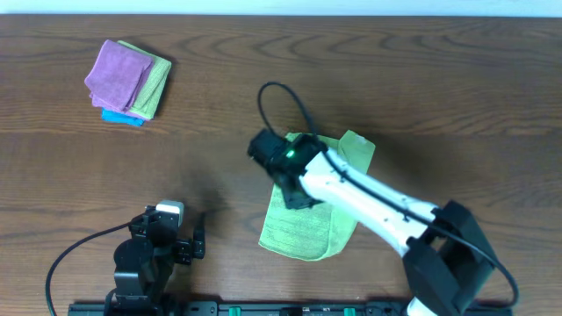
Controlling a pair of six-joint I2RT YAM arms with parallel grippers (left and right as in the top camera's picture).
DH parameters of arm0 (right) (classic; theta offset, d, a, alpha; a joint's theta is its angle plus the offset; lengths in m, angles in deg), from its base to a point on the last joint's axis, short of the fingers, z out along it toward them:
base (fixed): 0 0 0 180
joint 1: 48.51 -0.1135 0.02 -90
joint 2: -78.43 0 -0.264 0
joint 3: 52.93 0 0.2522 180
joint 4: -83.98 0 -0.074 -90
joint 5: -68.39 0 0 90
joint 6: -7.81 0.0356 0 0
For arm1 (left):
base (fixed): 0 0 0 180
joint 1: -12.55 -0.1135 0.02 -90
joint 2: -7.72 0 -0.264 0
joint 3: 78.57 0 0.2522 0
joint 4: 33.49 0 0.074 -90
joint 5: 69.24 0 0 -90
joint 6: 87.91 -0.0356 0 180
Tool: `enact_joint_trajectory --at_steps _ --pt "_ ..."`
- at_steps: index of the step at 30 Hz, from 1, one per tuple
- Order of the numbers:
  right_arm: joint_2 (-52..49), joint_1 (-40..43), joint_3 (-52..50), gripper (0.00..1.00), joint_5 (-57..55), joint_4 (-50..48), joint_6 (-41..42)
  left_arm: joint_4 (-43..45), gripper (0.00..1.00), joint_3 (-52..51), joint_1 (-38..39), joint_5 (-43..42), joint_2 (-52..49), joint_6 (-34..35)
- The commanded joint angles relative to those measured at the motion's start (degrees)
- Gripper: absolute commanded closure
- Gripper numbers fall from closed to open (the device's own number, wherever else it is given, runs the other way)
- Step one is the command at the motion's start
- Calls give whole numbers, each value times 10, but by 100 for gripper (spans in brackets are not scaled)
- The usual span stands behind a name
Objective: Fold the cloth
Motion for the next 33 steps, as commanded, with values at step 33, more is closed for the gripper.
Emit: enact_joint_trajectory --at_steps 33 --pt "-21 150 -150 65 103 -128 -171 2 5 -4 2 6 3 5"
